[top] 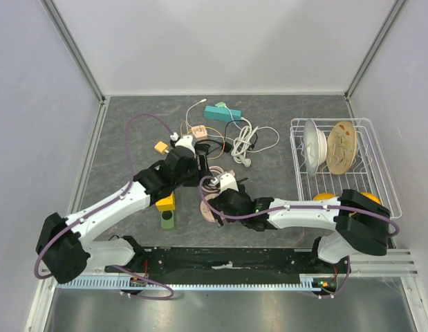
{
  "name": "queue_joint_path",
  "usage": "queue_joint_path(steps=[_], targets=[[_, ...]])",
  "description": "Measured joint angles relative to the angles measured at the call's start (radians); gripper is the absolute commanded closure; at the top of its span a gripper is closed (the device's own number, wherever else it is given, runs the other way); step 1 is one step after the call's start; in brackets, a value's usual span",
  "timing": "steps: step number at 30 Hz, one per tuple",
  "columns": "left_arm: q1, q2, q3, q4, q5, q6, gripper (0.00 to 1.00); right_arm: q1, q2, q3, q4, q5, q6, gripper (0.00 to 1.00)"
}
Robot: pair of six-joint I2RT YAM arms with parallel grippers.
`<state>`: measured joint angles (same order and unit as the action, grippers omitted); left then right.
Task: Insert the plug
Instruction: Insert the plug into the socket, then pick up the plug from the center of the board.
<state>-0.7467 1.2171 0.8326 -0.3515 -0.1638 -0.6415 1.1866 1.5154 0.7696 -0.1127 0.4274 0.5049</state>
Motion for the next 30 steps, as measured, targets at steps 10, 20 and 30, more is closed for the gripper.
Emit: queue_joint_path(steps=[10, 20, 30], targets=[[0.116, -0.058, 0.128, -0.109, -0.086, 0.147, 0.22, -0.03, -0.192, -0.005, -0.133, -0.029, -0.014, 0.02], [0.422, 0.135, 0.233, -0.164, -0.089, 0.239, 0.2, -0.075, -0.367, -0.04, -0.176, 0.029, -0.031, 0.02], [0.557, 0.529, 0.4, -0.156, -0.068, 0.207, 0.19, -0.087, -0.404, -0.076, -0.203, 0.062, -0.031, 0.02]])
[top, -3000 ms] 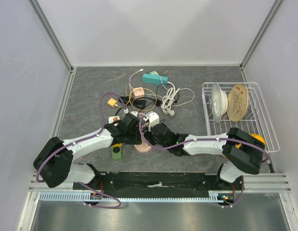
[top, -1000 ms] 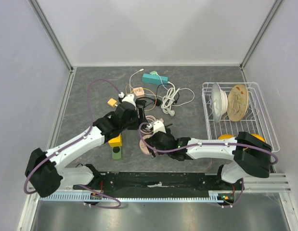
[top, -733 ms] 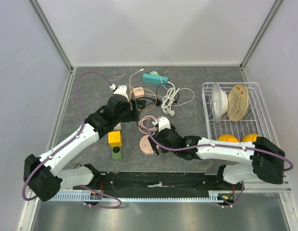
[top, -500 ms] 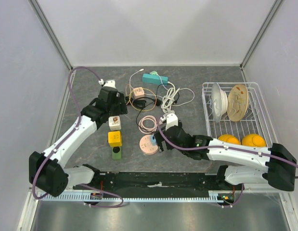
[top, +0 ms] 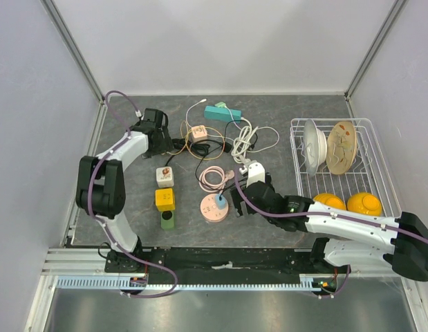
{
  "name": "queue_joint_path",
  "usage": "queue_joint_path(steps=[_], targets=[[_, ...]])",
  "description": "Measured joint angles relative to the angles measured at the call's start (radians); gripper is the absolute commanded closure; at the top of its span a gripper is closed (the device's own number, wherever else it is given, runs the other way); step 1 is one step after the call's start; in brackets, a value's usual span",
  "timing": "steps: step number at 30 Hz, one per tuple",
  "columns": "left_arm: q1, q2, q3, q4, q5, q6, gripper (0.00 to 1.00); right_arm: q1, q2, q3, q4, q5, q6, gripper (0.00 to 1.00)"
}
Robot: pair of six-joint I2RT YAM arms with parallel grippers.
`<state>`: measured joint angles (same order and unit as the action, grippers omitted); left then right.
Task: Insert the plug
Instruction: Pick up the plug from the center of the board.
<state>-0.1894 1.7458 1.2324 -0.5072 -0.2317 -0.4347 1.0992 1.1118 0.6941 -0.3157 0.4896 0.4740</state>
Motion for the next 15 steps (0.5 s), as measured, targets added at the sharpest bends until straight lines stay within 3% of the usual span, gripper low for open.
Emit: queue_joint_path(steps=[15], targets=[[0.019, 0.224, 0.169, 0.034, -0.002, -0.095, 0.25, -0.054, -0.01, -0.025, -0.01, -0.004, -0.04, 0.02]])
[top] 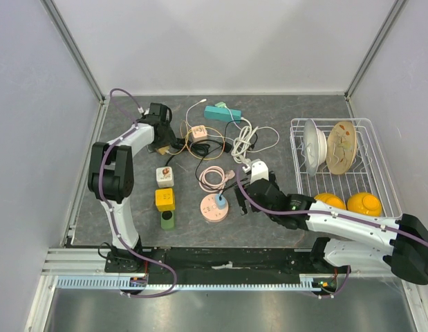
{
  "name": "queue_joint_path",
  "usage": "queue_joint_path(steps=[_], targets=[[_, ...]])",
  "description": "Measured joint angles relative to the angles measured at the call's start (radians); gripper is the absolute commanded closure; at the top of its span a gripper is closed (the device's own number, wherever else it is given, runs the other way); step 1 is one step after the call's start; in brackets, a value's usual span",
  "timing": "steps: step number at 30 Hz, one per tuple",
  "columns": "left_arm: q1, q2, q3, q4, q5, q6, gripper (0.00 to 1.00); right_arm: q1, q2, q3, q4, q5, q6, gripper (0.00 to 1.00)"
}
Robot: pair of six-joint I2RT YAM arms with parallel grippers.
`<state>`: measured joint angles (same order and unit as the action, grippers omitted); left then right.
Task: Insert the plug
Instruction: Pick up the plug from the center of the board.
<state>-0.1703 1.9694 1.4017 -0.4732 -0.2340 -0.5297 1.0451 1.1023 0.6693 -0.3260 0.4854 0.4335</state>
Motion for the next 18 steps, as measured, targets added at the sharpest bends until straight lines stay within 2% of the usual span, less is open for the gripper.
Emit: queue_joint_path(steps=[14, 17, 18], targets=[[0.01, 0.05, 0.007, -0.009, -0.049, -0.054, 0.31, -0.022, -0.015, -0.039, -0.003, -0.029, -0.026, 0.02], [0.023, 0.05, 0.007, -0.009, -0.049, -0.06, 0.35, -0.022, -0.026, -0.045, -0.005, -0.037, -0.026, 0.02], [0.026, 0.05, 0.007, -0.009, -0.049, -0.061, 0.41, -0.022, -0.029, -0.045, -0.006, -0.039, -0.026, 0.02]])
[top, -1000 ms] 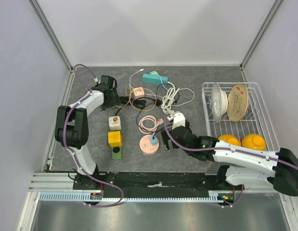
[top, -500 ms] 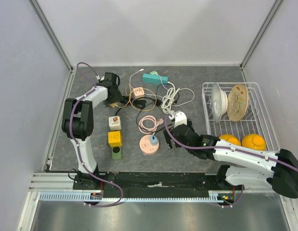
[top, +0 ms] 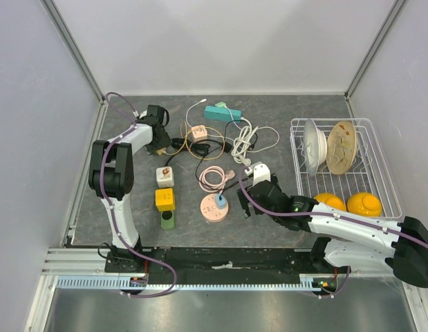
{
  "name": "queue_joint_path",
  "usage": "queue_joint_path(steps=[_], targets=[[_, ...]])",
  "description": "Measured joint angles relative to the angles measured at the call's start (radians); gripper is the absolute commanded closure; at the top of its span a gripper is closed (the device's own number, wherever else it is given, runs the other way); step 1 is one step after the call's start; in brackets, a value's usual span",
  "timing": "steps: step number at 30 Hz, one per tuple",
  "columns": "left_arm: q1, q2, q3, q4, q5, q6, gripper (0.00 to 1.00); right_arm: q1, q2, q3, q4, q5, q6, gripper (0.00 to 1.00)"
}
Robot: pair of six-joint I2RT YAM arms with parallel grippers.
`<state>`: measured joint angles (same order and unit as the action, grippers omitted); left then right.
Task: Insert the plug
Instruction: Pick up the plug from the center of the board.
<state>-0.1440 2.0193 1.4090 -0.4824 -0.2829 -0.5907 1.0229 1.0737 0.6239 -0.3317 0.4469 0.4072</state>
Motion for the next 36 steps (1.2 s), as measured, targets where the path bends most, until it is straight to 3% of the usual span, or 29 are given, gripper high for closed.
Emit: queue_joint_path(steps=[2, 3, 4, 9, 16, 24, 27, 32, 36], targets=[[0.005, 0.001, 0.0, 0.0, 0.002, -0.001, 0.51, 0.0, -0.002, -0.001, 0.0, -0.002, 0.0, 0.02], [0.006, 0.001, 0.0, 0.0, 0.004, -0.001, 0.67, 0.0, -0.003, -0.001, 0.0, -0.002, 0.0, 0.02], [0.007, 0.001, 0.0, 0.001, 0.005, 0.0, 0.74, 0.0, -0.003, -0.001, 0.0, -0.003, -0.001, 0.02], [0.007, -0.002, 0.011, -0.003, 0.006, 0.018, 0.97, -0.005, -0.006, -0.001, -0.001, -0.004, -0.008, 0.02], [0.007, -0.098, 0.185, -0.088, -0.01, 0.125, 0.98, -0.008, -0.006, -0.001, -0.001, -0.004, -0.028, 0.02], [0.007, -0.35, 0.534, -0.093, -0.094, 0.384, 0.98, -0.018, -0.006, 0.005, -0.001, 0.002, -0.062, 0.02], [0.007, -0.415, 0.601, -0.093, -0.166, 0.474, 0.97, -0.029, -0.007, 0.018, -0.001, 0.007, -0.068, 0.02], [0.01, -0.486, 0.57, -0.108, -0.204, 0.541, 0.96, -0.049, -0.026, 0.036, 0.0, 0.026, -0.06, 0.02], [0.011, -0.558, 0.38, -0.109, -0.043, 0.559, 0.95, -0.058, -0.063, 0.039, 0.001, 0.037, -0.021, 0.02]])
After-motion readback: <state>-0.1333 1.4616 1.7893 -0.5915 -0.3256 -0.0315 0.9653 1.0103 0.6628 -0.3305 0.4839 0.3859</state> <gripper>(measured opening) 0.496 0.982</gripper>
